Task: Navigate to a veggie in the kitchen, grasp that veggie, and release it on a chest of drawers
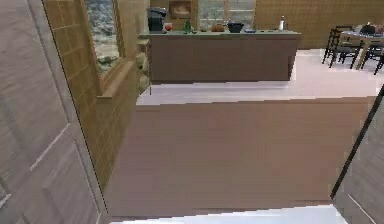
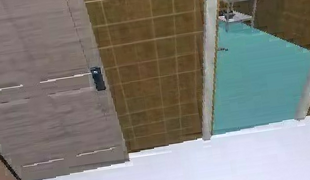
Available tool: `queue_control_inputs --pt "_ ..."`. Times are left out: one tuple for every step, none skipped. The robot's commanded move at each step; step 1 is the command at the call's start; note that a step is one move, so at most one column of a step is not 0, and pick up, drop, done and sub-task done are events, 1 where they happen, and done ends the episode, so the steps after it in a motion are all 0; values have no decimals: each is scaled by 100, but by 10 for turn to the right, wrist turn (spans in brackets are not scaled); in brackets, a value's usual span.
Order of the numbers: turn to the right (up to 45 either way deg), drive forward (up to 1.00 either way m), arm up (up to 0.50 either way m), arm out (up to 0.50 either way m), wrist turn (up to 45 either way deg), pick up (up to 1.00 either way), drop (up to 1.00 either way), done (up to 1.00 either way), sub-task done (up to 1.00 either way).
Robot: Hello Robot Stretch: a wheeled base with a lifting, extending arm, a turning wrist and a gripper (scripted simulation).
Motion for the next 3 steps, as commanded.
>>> queue_control_inputs --pt "0 100 0 0 0 0 0 0 0" --pt "0 100 0 0 0 0 0 0 0" --pt "-30 0 0 0 0 0 0 0 0"
